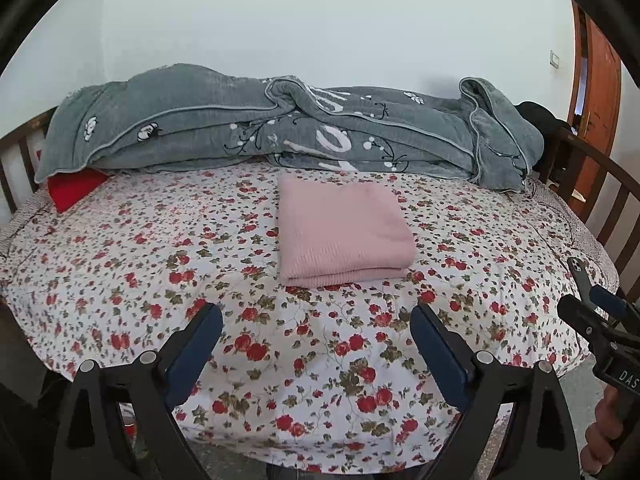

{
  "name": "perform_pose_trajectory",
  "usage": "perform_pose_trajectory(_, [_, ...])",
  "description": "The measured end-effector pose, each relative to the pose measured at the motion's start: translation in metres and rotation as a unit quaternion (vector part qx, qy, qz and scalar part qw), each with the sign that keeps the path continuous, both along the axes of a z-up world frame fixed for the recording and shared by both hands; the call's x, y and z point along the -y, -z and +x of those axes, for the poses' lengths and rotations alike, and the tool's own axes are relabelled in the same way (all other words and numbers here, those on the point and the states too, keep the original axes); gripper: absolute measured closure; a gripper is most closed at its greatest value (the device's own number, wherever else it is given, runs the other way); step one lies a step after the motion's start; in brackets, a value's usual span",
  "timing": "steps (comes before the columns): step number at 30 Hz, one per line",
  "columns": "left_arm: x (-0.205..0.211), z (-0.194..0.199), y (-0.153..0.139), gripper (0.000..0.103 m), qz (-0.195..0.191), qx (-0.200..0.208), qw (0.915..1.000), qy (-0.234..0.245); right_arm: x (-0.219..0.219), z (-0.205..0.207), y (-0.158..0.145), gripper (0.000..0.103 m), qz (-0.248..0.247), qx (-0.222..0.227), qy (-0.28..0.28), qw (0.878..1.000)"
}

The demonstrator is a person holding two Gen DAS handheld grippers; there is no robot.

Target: Fold small clothes

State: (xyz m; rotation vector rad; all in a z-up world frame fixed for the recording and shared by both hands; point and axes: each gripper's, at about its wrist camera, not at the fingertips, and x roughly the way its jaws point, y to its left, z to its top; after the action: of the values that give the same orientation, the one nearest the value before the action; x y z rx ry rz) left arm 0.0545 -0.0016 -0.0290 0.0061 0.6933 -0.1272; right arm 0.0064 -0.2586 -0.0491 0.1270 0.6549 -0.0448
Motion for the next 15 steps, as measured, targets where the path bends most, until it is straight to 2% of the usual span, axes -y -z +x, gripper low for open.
perform_pose_trajectory(15, [-0.004,-0.020,-0.011,0.008,-0.002,0.023,0.9997,-0.007,-0.012,-0.023,-0.008,0.006,-0.012,0.015,-0.005,1.000])
